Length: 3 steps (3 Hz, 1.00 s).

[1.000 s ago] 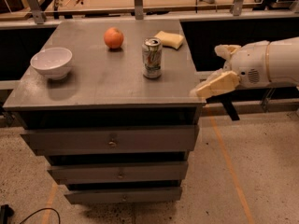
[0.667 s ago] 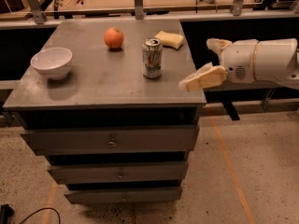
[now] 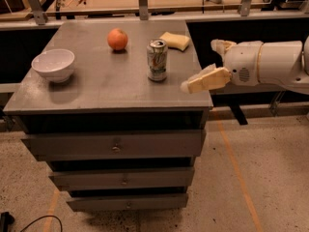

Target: Move 7up can near orange

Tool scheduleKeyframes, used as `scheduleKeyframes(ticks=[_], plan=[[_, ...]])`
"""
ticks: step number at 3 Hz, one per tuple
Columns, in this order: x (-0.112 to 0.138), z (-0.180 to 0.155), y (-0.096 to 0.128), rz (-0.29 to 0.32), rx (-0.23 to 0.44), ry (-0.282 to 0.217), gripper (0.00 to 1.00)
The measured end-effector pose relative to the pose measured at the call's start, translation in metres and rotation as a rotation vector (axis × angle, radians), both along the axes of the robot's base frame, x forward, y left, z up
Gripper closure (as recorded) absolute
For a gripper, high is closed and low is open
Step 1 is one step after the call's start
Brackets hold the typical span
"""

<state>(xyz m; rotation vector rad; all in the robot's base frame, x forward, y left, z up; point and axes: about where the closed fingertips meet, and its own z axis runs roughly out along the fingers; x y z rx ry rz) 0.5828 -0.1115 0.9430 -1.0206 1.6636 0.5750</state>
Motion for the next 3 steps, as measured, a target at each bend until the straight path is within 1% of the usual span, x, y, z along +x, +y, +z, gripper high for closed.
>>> scheduleKeyframes(ticks=[1,2,3], plan=[[0.012,-0.009,0.019,-0.029,0.04,0.012,0.0],[0.049,-0.017,0.041,-0.105,0.078,-0.007,0.0],[0.069,-0.017,0.058,-0.116,0.09,-0.024,0.0]])
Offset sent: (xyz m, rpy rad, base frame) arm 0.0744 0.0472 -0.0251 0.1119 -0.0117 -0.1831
